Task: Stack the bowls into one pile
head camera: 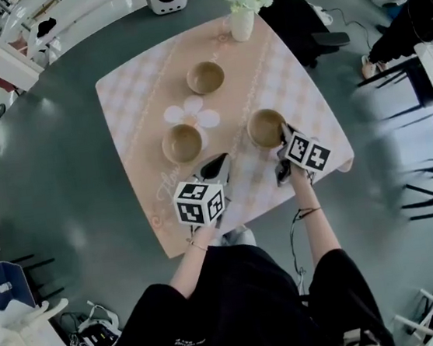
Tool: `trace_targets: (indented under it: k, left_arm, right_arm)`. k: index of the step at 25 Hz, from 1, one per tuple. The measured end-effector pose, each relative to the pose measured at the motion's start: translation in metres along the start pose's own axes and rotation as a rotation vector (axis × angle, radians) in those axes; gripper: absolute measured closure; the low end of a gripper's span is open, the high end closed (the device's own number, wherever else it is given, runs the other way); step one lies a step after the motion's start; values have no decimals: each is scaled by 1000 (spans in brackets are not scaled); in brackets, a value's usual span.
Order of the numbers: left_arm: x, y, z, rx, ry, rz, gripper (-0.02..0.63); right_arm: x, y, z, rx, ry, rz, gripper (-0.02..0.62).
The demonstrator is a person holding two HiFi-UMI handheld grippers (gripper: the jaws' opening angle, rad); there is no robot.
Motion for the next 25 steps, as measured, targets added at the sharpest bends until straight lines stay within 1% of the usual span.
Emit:
trace_targets:
  k: [5, 12, 19, 25]
  left_arm:
    - [2, 1, -15, 12, -12, 1, 609]
    - [-3, 5, -41, 41, -50, -22, 609]
    - [-12, 14, -67, 94, -130, -68, 609]
    - [-23, 22, -92, 120, -191, -75, 609]
  right_arm:
    - [-14, 0, -11, 18, -42, -2, 586]
    - [-45, 2, -18, 19, -134, -28, 586]
    - [-70, 6, -17, 6, -214, -62, 586]
    - [-108, 15, -10, -11, -297, -97, 586]
Point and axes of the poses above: the fingertips, and each gripper's own axes: z forward along the fingers, x to its right, y out of its underside, the point moved 7 cm from there along -z, backward along the fingers, and after that the axes turned 6 degrees about -x, right-handed, at the moved point
